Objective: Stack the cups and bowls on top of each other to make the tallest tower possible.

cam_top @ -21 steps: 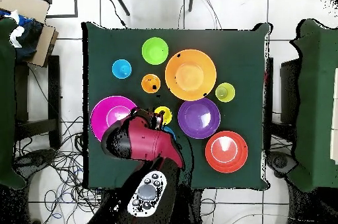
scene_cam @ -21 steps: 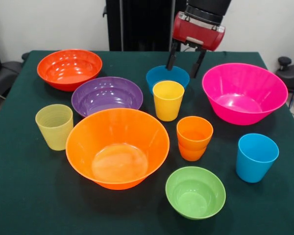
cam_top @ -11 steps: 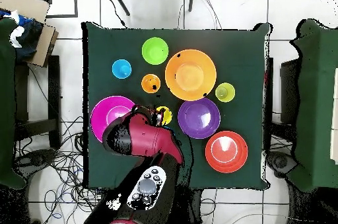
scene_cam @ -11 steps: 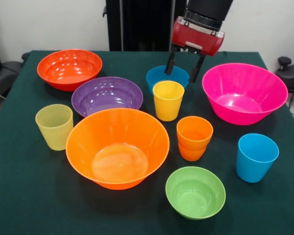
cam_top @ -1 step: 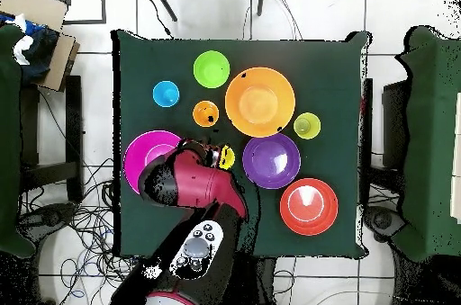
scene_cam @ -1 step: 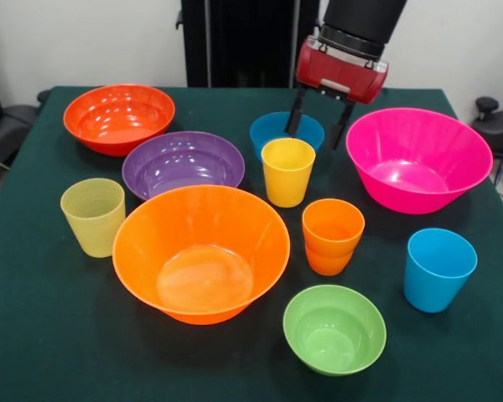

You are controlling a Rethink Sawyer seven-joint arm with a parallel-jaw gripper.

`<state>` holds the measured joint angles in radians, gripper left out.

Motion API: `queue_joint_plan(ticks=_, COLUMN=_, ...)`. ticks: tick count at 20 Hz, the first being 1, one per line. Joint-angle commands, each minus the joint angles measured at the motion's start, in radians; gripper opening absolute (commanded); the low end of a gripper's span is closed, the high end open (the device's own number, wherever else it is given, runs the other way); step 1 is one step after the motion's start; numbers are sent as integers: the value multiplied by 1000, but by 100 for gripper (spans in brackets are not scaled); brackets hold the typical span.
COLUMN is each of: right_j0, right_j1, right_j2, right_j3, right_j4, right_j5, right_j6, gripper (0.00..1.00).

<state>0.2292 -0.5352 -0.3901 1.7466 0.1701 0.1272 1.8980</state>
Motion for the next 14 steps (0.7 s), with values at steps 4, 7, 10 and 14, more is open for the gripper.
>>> queue_joint_plan(ticks=4, right_j0=23, right_j1=69, right_j2=44, right_j3=-105, right_j4=54, right_j5=43, right_j6=172, gripper=100)
queue_joint_plan(ticks=7, right_j0=19, right_j1=77, right_j2=47, right_j3=-113, right_j4=61, right_j5=37, right_j6=170, gripper=100)
queue_joint_plan(ticks=10, right_j0=14, right_j1=77, right_j2=52, right_j3=-113, right_j4=60, right_j5=34, right_j6=166, gripper=100)
queue_joint_plan(ticks=14, right_j0=10, right_j1=74, right_j2=56, right_j3=-107, right_j4=56, right_j5=27, right_j6=162, gripper=100)
